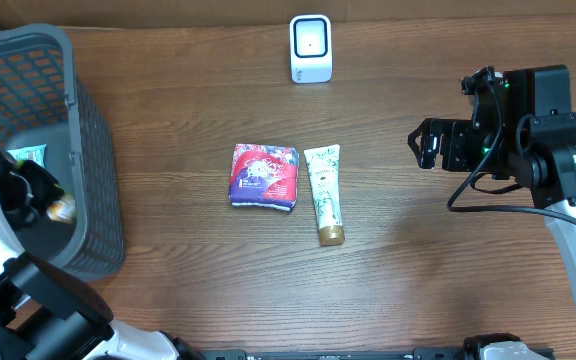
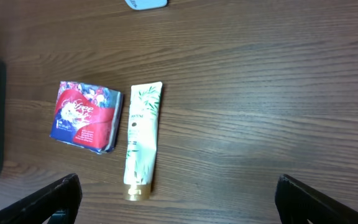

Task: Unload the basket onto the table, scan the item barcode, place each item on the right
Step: 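Lift the green tube out of the basket toward the table centre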

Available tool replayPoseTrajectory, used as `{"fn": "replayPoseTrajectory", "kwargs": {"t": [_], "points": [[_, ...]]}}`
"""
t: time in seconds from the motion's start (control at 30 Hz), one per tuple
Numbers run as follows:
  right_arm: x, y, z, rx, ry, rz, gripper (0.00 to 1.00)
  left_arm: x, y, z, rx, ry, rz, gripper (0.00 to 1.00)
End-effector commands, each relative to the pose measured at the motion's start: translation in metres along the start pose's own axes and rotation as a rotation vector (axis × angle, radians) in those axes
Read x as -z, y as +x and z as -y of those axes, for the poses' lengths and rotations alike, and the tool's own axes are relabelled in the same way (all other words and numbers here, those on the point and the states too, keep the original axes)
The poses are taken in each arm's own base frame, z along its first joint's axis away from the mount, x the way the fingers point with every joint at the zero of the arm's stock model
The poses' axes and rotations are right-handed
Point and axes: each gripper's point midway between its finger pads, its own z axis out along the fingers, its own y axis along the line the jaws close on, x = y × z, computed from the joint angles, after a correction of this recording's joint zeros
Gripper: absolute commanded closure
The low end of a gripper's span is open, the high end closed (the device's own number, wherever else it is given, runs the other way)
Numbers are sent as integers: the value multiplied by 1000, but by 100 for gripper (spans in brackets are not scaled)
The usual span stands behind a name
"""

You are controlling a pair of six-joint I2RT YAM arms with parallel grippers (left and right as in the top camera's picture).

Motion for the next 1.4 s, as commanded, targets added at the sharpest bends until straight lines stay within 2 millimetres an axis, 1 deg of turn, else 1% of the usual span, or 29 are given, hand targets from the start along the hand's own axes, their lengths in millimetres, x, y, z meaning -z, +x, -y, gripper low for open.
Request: {"fn": "replayPoseTrajectory", "kwargs": {"t": [0.0,0.2,0.3,0.4,0.47,0.57,0.63,0.73,0.83,0.9,0.93,1.1,1.2,1.37], "points": [[6,-8,-6,12,-13,29,0,41,-23,18,-13,41,92,96],[6,-8,-6,12,-13,29,0,108,-35,39,-62,93,183,96],[6,-8,-6,12,-13,29,0,143,-36,55,-99,157,234,96],[6,-8,-6,12,-13,29,0,177,-31,74,-147,244,279,96],[6,-8,-6,12,-13,29,0,197,-23,88,-194,298,300,96],[6,-8,-6,12,-13,29,0,223,-5,112,-281,360,327,96],[6,-8,-6,12,-13,29,0,234,7,126,-332,384,336,96],[6,-8,-6,12,-13,29,0,243,33,156,-436,428,332,95],[6,-8,-6,12,-13,29,0,242,64,191,-552,469,287,95],[6,-8,-6,12,-13,29,0,235,80,205,-603,455,252,95],[6,-8,-6,12,-13,29,0,228,87,210,-618,428,231,95],[6,-8,-6,12,-13,29,0,188,120,229,-665,280,123,95],[6,-8,-6,12,-13,29,0,159,139,238,-701,203,52,96],[6,-8,-6,12,-13,29,0,102,173,255,-761,111,-80,96]]}}
